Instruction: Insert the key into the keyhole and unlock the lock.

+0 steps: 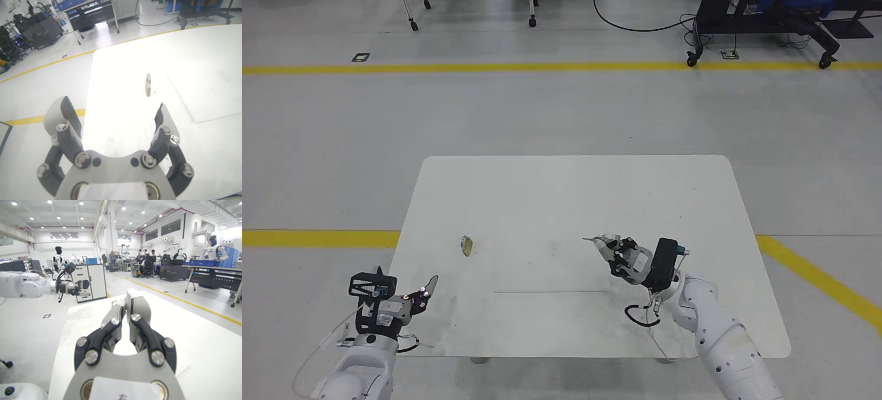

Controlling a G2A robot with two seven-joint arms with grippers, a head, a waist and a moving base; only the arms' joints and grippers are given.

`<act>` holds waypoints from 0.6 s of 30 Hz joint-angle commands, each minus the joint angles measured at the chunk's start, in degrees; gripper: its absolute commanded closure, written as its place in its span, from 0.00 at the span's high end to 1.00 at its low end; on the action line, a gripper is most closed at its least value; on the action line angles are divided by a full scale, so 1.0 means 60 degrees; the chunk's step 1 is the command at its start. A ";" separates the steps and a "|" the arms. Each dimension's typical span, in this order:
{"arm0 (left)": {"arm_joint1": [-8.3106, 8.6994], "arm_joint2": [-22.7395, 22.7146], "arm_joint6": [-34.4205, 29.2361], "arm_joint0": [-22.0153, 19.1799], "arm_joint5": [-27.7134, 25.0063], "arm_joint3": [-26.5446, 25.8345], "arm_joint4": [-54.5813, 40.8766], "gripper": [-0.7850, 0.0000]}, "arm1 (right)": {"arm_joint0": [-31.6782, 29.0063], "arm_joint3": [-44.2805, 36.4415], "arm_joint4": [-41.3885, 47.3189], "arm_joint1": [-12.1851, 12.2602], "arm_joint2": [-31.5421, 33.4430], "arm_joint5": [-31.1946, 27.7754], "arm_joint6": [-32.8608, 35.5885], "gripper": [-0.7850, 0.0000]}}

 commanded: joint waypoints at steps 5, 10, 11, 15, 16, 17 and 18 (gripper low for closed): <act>0.0109 -0.0767 -0.1289 0.0149 -0.3932 0.0247 -0.4145 1.00 | 0.0056 -0.0098 0.0819 -0.0057 -0.0107 0.0059 0.0763 0.00; 0.0411 -0.1696 -0.4446 -0.0446 -0.6542 0.0982 -0.7961 1.00 | 0.0125 -0.0144 0.1151 -0.0078 -0.0189 0.0025 0.1119 0.00; 0.0447 -0.1755 -0.4745 -0.0499 -0.6689 0.0997 -0.8219 1.00 | 0.0125 -0.0156 0.1175 -0.0076 -0.0195 0.0000 0.1145 0.00; 0.0537 -0.1951 -0.5279 -0.0554 -0.6876 0.1001 -0.8874 1.00 | 0.0178 -0.0149 0.1250 -0.0069 -0.0228 -0.0213 0.1204 0.00; 0.0551 -0.2009 -0.5303 -0.0559 -0.6813 0.1005 -0.8927 1.00 | 0.0198 -0.0118 0.1286 -0.0072 -0.0235 -0.0204 0.1221 0.00; 0.0563 -0.2039 -0.5344 -0.0555 -0.6763 0.1035 -0.9053 1.00 | 0.0220 -0.0092 0.1330 -0.0077 -0.0251 -0.0199 0.1238 0.00; 0.0579 -0.2071 -0.5432 -0.0563 -0.6736 0.1062 -0.9205 1.00 | 0.0242 -0.0070 0.1357 -0.0082 -0.0272 -0.0205 0.1270 0.00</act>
